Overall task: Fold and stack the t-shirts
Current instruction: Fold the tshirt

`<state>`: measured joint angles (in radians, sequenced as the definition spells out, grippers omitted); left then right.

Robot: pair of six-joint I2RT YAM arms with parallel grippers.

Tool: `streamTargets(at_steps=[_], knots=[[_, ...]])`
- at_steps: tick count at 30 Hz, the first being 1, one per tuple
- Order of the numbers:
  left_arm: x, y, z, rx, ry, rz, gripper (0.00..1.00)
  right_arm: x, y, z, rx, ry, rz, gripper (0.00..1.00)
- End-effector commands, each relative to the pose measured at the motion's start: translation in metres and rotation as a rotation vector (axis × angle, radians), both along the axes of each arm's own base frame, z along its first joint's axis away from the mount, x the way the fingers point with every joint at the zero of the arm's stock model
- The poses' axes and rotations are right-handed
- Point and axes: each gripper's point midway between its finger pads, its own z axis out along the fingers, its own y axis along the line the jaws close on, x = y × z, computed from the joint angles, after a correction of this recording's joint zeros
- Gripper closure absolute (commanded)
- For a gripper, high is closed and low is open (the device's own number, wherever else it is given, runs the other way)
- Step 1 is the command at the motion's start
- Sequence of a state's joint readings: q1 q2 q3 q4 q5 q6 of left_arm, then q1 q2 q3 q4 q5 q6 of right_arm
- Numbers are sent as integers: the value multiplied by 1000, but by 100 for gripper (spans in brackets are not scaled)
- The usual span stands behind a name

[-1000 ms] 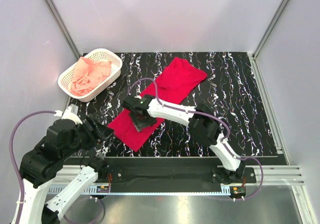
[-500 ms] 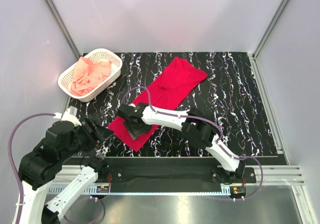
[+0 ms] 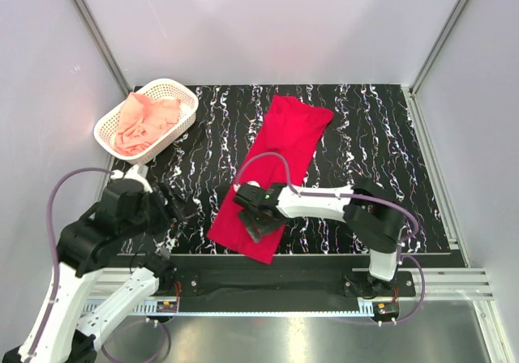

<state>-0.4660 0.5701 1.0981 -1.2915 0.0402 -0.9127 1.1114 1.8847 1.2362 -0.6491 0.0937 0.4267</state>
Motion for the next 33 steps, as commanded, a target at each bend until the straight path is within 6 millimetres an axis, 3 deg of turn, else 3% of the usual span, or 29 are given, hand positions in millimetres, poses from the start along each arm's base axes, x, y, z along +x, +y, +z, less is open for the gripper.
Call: streamTargets(at_steps=[1,4,8,9,11,12,14,15,16,17,18,19,20,21,22,24,25,27,28,30,31,33], knots=[[23,-20,3,-11,-40,-77,25,-27,-45,-12,-113,92,-30,23],[34,-31,0,-24,-39,-114,24,-15,-59,8,-107,80,-90,22],[47,-44,-9,-21,-16,-154,24,28,-59,60,15,0,-199,17],[52,-45,-11,-9,-22,-166,25,59,-61,83,55,-47,-276,15],[59,-47,-19,17,0,-178,25,105,-76,96,22,-144,-422,7],[63,-49,-21,28,-9,-190,25,141,-82,117,49,-198,-511,5],[68,-51,-26,43,-3,-202,24,182,-97,108,-2,-221,-646,3],[73,-53,-30,55,-1,-215,24,207,-93,129,39,-251,-696,3],[75,-54,-32,63,3,-223,25,230,-105,110,10,-231,-773,4],[79,-55,-34,73,-1,-226,24,246,-108,110,3,-247,-807,4],[83,-55,-35,87,-13,-238,24,269,-105,128,48,-287,-841,5],[87,-56,-40,103,-2,-246,24,285,-109,107,16,-273,-869,6],[90,-56,-42,115,-5,-251,25,298,-112,108,14,-305,-890,7],[94,-57,-43,129,-14,-268,24,317,-109,122,51,-348,-907,10],[98,-59,-47,143,-4,-278,25,328,-109,102,25,-340,-916,11],[103,-60,-50,162,-6,-297,24,354,-112,106,65,-380,-946,18],[107,-61,-55,173,5,-304,24,361,-111,88,51,-366,-941,21],[111,-63,-58,185,2,-327,24,378,-109,85,84,-387,-938,25],[113,-64,-60,190,7,-332,24,382,-110,68,60,-375,-928,27],[118,-67,-67,202,19,-352,25,390,-108,60,66,-384,-917,28],[119,-68,-68,202,23,-359,24,391,-107,44,48,-368,-899,28],[124,-72,-74,204,37,-377,25,395,-104,32,50,-363,-867,28]])
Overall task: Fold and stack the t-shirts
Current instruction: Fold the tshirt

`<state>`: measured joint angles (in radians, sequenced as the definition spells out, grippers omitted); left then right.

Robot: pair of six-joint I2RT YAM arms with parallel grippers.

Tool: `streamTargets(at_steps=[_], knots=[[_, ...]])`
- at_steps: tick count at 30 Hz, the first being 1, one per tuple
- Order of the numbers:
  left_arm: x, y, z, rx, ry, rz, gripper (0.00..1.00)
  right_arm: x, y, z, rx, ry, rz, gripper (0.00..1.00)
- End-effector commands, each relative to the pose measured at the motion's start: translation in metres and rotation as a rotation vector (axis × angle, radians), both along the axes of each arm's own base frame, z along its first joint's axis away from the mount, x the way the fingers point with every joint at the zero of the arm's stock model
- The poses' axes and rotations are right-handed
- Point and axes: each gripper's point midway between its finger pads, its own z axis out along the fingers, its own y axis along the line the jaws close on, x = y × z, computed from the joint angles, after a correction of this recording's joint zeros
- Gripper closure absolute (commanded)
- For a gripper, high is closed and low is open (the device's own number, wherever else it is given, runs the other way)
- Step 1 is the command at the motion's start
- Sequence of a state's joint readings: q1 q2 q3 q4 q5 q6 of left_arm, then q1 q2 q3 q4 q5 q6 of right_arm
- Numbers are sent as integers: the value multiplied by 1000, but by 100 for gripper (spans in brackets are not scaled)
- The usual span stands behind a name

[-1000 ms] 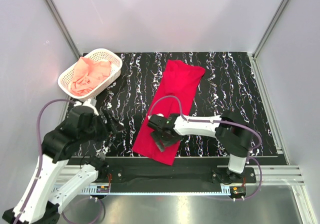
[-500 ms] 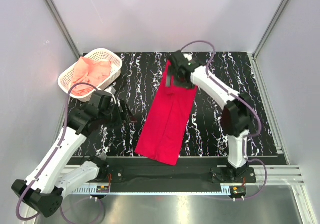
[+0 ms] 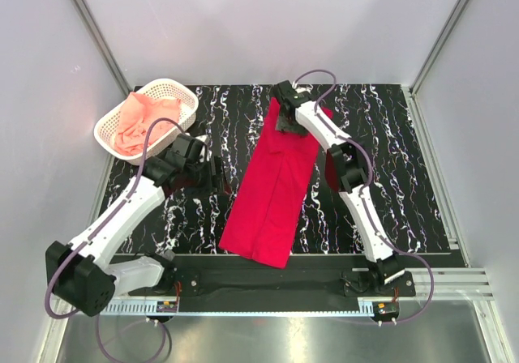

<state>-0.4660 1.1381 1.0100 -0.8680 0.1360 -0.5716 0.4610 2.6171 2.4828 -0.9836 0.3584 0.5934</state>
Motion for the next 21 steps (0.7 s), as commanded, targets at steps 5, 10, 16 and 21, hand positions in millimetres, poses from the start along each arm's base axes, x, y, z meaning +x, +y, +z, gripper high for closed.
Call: streamTargets(at_steps=[5,10,16,21], knots=[[20,-18,0,-34,-33,-82,24,32,19,-27,42,-44,123,27],[24,-17,-16,-13,-1,-88,24,57,43,-37,118,-119,214,29],[23,-28,-41,-45,79,-111,24,83,56,4,213,-249,294,28],[21,-37,-63,-70,167,-109,23,67,45,71,259,-247,306,15]])
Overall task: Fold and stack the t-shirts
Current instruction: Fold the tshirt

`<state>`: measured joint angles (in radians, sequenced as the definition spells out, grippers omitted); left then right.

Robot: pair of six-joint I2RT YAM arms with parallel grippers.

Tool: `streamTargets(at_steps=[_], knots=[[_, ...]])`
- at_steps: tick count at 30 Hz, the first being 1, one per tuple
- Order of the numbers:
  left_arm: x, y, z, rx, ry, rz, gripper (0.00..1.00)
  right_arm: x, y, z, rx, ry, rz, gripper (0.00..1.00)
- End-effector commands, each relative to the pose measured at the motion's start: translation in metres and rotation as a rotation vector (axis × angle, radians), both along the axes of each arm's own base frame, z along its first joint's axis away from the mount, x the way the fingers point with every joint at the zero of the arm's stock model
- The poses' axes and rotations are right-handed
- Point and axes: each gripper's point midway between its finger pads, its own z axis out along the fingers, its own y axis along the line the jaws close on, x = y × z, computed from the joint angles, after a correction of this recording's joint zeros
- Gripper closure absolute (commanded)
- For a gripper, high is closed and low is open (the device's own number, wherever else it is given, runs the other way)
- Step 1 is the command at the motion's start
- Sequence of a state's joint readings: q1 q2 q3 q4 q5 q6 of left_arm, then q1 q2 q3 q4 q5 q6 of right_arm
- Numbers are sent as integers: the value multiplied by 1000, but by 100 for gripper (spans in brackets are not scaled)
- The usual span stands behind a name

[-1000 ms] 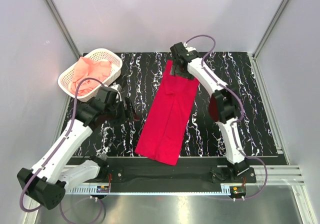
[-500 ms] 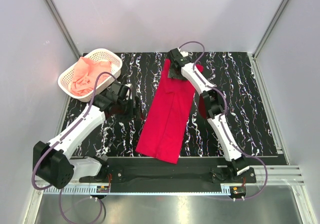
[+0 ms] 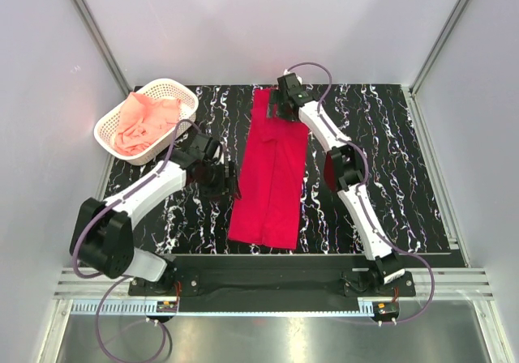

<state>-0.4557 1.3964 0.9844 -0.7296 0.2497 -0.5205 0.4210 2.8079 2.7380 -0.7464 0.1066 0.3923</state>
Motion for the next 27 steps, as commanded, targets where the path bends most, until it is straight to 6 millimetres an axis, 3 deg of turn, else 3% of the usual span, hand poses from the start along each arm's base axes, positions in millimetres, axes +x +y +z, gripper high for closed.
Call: streamTargets(at_steps=[1,2,3,4,5,6,7,8,9,10,12,13,14,15,16,17,19,20,22,23,24,25,27], knots=[[2,-14,-7,-68,32,-17,23,-14,-2,108,101,-70,59,13],[0,-13,-12,-62,58,-6,23,-33,-10,98,73,8,55,12],[-4,-13,-15,-61,69,-3,23,-48,-11,127,96,7,76,11],[-6,-11,-17,-59,76,5,23,-63,-12,133,107,44,91,10],[-10,-9,-22,-54,90,14,23,-89,-18,111,92,157,100,9],[-13,-7,-22,-51,90,20,23,-106,-17,111,101,200,121,1],[-16,-6,-24,-53,96,25,23,-127,-18,138,136,196,153,0],[-17,-7,-24,-61,97,36,23,-157,-25,109,112,299,162,0],[-25,-4,-29,-63,111,40,23,-177,-28,135,127,266,188,0],[-26,-6,-29,-81,112,49,23,-205,-35,109,113,340,193,0],[-37,-3,-38,-83,137,57,24,-235,-38,112,131,341,213,0],[-39,-4,-38,-96,133,60,24,-255,-36,137,167,290,251,0],[-40,-4,-39,-101,131,70,24,-279,-42,117,160,341,254,0],[-47,-1,-45,-97,145,75,24,-295,-43,129,184,317,273,0],[-48,0,-43,-105,135,78,24,-309,-41,128,210,334,300,0],[-48,0,-44,-110,130,89,25,-328,-44,111,212,381,307,0],[-57,1,-50,-123,143,97,26,-352,-42,113,274,413,316,0],[-57,-1,-50,-140,136,103,27,-369,-42,95,298,450,319,0],[-63,1,-56,-142,153,104,28,-390,-35,96,391,461,305,0],[-63,0,-56,-146,148,106,30,-405,-34,77,408,478,307,2],[-63,1,-58,-149,145,107,31,-413,-31,78,448,470,293,6],[-66,1,-59,-153,147,105,31,-421,-31,71,465,482,290,21],[-67,1,-62,-156,142,99,34,-438,-33,51,498,520,268,27]])
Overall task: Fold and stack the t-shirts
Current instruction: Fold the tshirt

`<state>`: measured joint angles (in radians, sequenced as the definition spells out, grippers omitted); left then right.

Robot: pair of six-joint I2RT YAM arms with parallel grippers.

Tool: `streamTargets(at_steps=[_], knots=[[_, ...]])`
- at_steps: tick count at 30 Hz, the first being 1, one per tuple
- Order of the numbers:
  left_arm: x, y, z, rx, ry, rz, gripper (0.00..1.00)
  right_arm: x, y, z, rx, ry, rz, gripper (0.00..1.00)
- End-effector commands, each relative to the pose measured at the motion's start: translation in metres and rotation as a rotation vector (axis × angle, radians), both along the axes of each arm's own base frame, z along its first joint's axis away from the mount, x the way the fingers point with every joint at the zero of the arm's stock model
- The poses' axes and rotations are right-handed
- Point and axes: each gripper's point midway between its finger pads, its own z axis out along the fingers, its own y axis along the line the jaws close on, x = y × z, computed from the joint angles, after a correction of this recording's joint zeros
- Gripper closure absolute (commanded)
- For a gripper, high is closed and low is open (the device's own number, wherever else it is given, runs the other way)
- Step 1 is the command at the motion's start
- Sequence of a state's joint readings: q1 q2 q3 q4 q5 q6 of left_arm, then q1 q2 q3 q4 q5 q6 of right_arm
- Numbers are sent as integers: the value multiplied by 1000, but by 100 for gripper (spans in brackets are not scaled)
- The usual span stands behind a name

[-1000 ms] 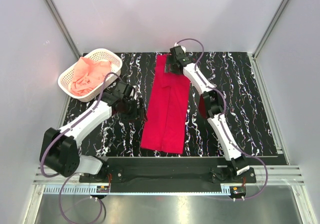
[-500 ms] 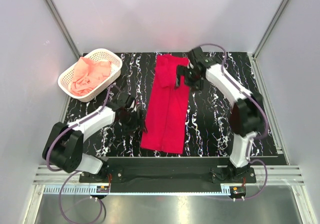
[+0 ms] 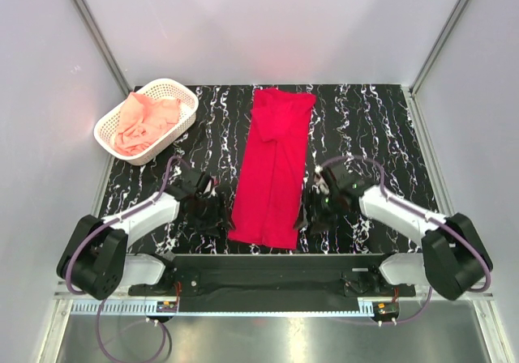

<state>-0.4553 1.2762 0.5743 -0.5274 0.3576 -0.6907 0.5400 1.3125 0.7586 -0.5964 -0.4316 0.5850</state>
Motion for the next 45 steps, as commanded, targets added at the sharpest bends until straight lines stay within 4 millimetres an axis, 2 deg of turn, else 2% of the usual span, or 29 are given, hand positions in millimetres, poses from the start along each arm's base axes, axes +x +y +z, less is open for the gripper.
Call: streamTargets(at_steps=[1,3,4,5,7,13,19,27,35,37,41,43,45], knots=[[8,-11,8,-76,-58,-10,35,-9,24,1,180,-5,-42,33],[5,-10,4,-71,-42,-18,37,-17,24,-5,195,11,-64,39],[5,-10,3,-68,-40,-24,37,-25,20,-15,186,34,-74,41],[5,-10,2,-67,-41,-26,39,-24,22,-16,200,32,-90,45],[5,-10,0,-68,-39,-29,39,-33,18,-28,188,56,-100,48],[10,-12,-1,-61,-45,-46,39,-43,19,-56,174,112,-129,48],[5,-10,-7,-51,-10,-51,41,-45,20,-64,173,133,-171,49],[-12,-8,-10,-62,19,-35,45,-45,15,-63,135,138,-212,51],[-19,-15,-16,-65,54,-34,50,-49,12,-75,103,160,-219,58],[-22,-13,-19,-58,66,-27,51,-48,13,-76,101,162,-218,65],[-23,-11,-20,-46,65,-11,59,-50,16,-78,106,165,-205,71],[-23,-8,-20,-35,64,2,65,-51,17,-77,111,162,-200,80],[-24,-8,-19,-31,57,9,77,-53,17,-77,112,162,-194,87]])
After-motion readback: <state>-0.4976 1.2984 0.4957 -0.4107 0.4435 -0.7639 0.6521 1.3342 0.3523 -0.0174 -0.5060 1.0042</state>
